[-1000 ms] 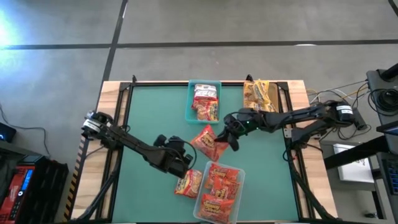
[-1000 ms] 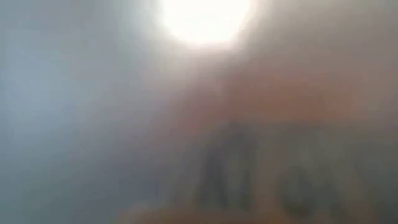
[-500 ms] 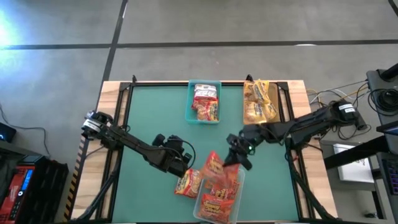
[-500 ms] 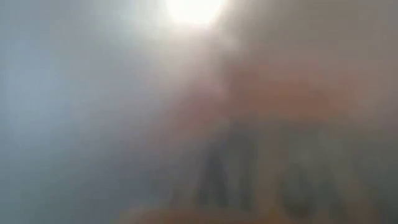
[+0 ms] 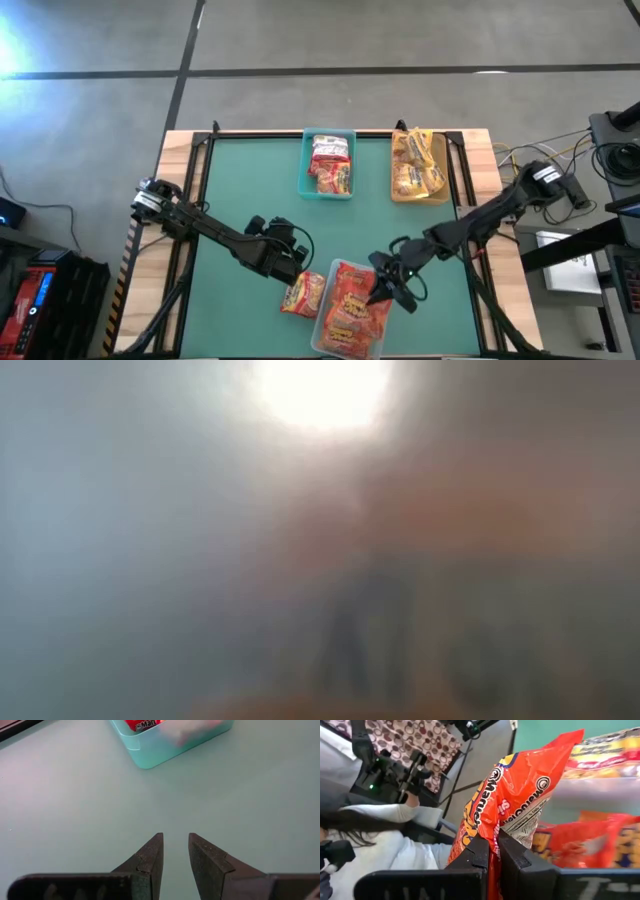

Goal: Sort Maruchan noodles
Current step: Put the orange noodle pack into the transparent bin, then put the red noodle pack into the transparent green bin

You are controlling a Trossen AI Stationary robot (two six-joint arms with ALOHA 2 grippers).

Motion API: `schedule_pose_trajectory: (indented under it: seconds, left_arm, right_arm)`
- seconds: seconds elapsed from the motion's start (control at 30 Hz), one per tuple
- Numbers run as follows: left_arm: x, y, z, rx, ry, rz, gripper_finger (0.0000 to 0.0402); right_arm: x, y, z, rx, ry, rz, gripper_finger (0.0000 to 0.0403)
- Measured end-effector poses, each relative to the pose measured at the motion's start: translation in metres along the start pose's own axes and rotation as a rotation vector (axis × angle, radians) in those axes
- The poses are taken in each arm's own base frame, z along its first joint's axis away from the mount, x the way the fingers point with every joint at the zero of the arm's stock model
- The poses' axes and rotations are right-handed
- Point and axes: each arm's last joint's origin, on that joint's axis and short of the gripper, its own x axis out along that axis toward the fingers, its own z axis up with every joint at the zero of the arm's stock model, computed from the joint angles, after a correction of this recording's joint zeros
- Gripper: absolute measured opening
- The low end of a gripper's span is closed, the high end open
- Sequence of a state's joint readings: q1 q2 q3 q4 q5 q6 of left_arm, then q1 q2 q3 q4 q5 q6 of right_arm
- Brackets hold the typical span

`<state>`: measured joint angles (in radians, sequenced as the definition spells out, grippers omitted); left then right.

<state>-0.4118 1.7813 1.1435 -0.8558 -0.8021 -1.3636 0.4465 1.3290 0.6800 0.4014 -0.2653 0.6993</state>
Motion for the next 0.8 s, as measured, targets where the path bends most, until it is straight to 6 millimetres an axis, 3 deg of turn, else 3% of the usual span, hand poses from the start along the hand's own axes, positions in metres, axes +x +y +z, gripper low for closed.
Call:
schedule_pose_trajectory:
  seconds: [0.23, 0.4, 0.8]
  left_arm:
    - [0.0, 0.0, 0.0, -0.001, 0.0, -0.001, 0.0075]
    - [0.0, 0.0, 0.0, -0.001, 0.011, -0.004, 0.0075]
    - [-0.001, -0.004, -0.004, -0.002, 0.138, -0.059, 0.0075]
  right_arm:
    - [0.017, -0.007, -0.009, -0.001, 0.0, 0.003, 0.001]
    - [0.019, -0.009, -0.012, 0.043, 0.021, 0.0, 0.0038]
    - [-0.006, 0.008, 0.006, -0.027, -0.041, 0.036, 0.0142]
